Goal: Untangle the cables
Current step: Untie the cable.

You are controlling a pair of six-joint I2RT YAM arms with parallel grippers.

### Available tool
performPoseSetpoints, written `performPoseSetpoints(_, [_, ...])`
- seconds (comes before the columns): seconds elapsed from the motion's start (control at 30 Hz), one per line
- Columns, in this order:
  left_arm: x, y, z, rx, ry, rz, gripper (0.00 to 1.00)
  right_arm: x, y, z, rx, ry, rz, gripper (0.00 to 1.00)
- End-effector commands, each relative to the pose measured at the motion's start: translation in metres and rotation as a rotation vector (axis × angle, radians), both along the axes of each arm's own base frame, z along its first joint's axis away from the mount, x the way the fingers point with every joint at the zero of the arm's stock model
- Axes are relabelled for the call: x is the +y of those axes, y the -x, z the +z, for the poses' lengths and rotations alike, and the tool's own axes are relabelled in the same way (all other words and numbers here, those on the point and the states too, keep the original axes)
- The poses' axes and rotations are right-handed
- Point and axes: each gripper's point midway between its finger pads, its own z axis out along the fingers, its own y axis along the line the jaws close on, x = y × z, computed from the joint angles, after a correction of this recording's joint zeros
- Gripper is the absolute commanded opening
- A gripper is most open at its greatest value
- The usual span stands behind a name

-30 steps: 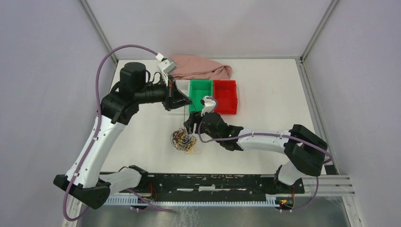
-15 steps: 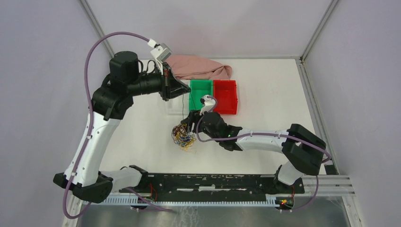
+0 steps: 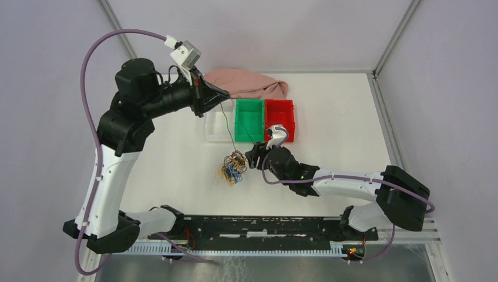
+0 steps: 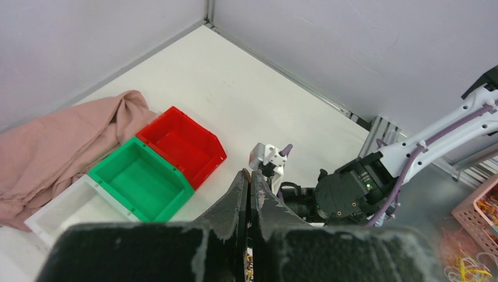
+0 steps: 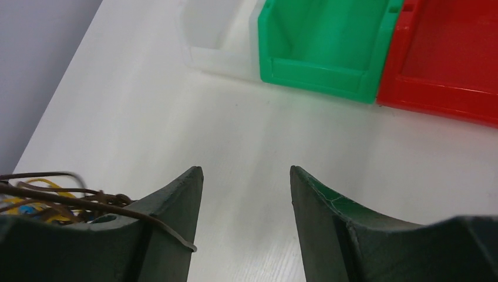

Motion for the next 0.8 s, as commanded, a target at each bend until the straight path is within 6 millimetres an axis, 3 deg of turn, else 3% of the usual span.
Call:
performPoseSetpoints(0.0, [0.016, 0.001, 0.081, -0.296, 0.096, 0.078, 0.03, -0.028, 0.006, -0.038, 0.040, 0.137, -0.036, 0.62])
performPoseSetpoints(0.2, [0.023, 0.002, 0.119, -0.373, 0.142, 0.116, 0.03, -0.040, 0.011, -0.055, 0.060, 0.163, -0.050, 0.60])
performPoseSetpoints(0.3, [0.022, 0.007, 0.126, -0.377, 0.161, 0.102, 0.03, -0.043, 0.012, -0.054, 0.055, 0.169, -0.052, 0.59])
performPoseSetpoints(0.53, [0.030, 0.018, 0.166, -0.465, 0.219, 0.121, 0.03, -0.047, 0.012, -0.054, 0.052, 0.183, -0.060, 0.59])
performPoseSetpoints(0.63, [0.029, 0.019, 0.164, -0.453, 0.221, 0.112, 0.03, -0.047, 0.012, -0.051, 0.049, 0.178, -0.061, 0.59])
performPoseSetpoints(0.77, [0.022, 0.016, 0.137, -0.382, 0.189, 0.085, 0.03, -0.040, 0.013, -0.030, 0.026, 0.129, -0.029, 0.61])
